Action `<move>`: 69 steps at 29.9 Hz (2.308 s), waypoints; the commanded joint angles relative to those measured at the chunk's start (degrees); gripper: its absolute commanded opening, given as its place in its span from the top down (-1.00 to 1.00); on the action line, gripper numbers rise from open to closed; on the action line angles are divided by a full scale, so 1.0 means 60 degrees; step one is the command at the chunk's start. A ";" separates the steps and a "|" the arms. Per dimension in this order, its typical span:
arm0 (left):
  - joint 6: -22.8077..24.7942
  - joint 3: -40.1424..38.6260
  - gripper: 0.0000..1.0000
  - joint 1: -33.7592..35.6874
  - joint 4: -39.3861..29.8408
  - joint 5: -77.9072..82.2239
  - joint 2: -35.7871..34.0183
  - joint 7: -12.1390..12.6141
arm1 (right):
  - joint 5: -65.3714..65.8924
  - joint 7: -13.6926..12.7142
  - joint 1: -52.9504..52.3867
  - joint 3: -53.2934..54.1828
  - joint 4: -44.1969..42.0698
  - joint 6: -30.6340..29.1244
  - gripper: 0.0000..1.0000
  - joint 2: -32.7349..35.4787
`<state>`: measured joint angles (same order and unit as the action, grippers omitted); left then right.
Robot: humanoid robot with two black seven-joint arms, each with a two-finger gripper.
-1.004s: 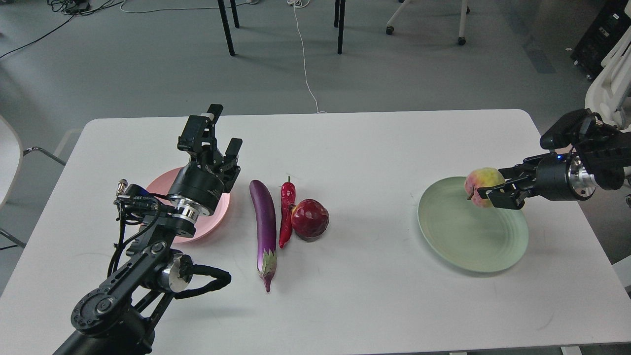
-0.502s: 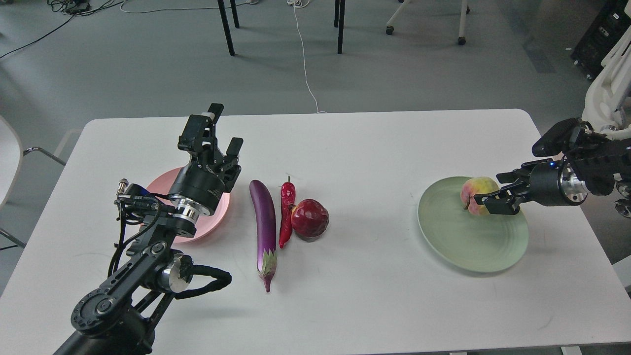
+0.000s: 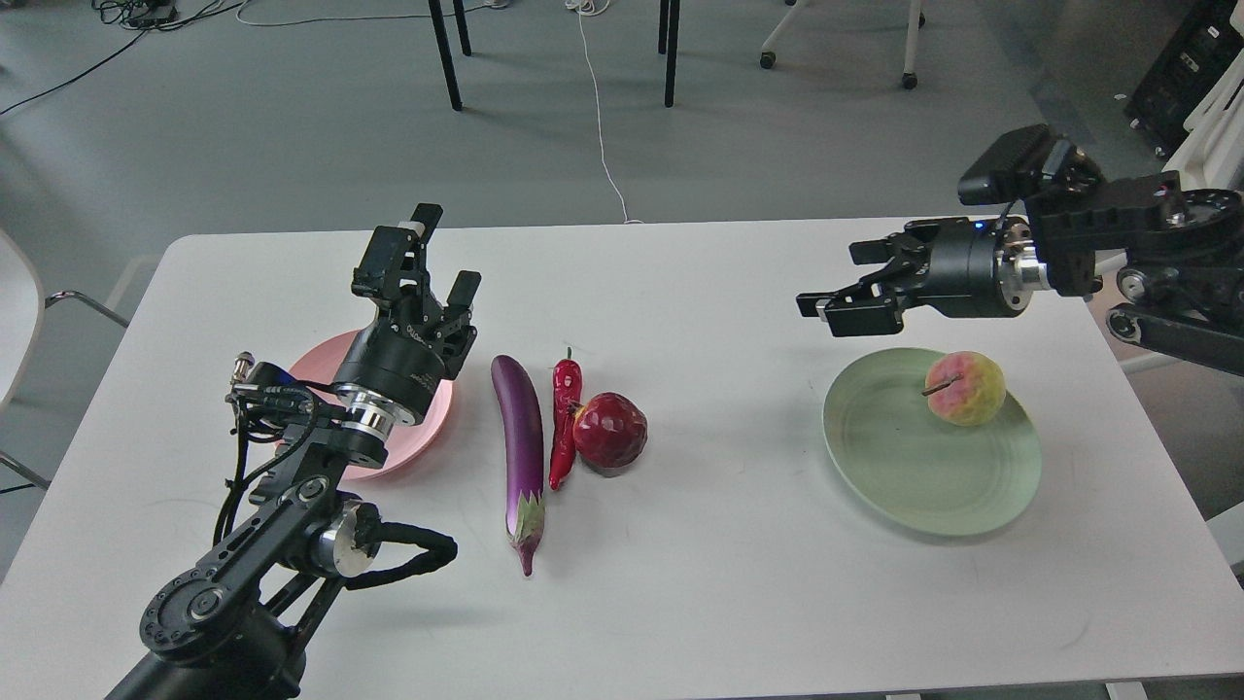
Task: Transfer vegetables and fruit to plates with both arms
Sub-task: 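Move the right gripper back to the red apple, then grasp the red apple with the right gripper and lift it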
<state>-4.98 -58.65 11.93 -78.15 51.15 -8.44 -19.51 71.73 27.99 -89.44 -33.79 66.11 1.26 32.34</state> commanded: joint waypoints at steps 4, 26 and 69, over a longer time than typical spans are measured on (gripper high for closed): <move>-0.0005 -0.0054 -0.97 -0.0128 -0.0027 0.0014 -0.0015 0.0000 | -0.1188 0.0002 -0.0196 -0.0695 -0.0631 0.0024 -0.94 -0.2750; -0.0005 -0.0054 -0.97 -0.0275 -0.0072 0.0014 -0.0059 0.0000 | -0.1291 0.0002 0.0961 -0.1634 -0.2346 0.0302 -0.94 -0.5009; -0.0005 -0.0068 -0.97 -0.0348 -0.0086 0.0014 -0.0132 0.0000 | -0.1833 0.0002 0.2046 -0.1634 -0.3343 0.0771 -0.86 -0.5390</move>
<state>-5.01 -59.06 9.84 -78.66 51.24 -9.35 -19.51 60.74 28.00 -77.19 -43.51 45.82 5.89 0.00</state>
